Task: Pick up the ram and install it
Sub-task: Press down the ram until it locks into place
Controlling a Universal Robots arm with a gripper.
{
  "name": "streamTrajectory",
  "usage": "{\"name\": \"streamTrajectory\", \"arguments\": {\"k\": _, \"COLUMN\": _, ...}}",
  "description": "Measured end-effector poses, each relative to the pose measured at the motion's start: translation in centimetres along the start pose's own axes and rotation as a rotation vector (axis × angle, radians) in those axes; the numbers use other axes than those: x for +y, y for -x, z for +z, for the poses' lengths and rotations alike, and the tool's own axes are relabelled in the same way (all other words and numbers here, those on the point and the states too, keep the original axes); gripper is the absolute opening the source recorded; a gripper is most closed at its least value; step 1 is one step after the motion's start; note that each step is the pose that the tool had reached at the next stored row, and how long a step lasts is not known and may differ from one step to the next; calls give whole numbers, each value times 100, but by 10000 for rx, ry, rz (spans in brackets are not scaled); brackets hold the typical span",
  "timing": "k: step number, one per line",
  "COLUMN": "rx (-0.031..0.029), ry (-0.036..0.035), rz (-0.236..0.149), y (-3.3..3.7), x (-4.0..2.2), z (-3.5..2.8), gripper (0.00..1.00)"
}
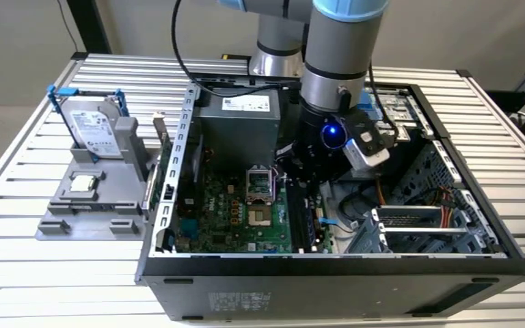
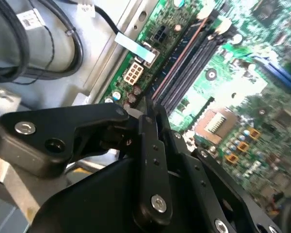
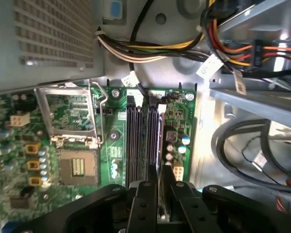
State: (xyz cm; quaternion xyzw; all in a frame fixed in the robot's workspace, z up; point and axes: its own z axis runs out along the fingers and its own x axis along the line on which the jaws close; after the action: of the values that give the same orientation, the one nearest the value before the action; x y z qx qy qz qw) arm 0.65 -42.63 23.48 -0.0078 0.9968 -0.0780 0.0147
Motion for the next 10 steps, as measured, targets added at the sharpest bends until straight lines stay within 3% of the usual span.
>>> {"name": "streamTrajectory", "arguments": {"k": 2, "rx": 0, "ry": 0, "rz": 1, "y": 3, "x": -15, "z": -92, "gripper": 100}}
{"name": "streamTrajectory", "arguments": {"k": 5, "rx": -1, "ry": -11, "rz": -1, "y": 3, "x": -16, "z": -104, "gripper": 100}}
{"name": "streamTrajectory", "arguments": {"k": 6, "rx": -1, "ry": -13, "rz": -1, "y": 7, "x": -16, "z": -105, "gripper": 0}}
{"name": "streamTrajectory", "arguments": {"k": 10, "rx": 0, "ry": -13, "rz": 1, "y": 8, "x": -17, "z": -105, "gripper": 0}}
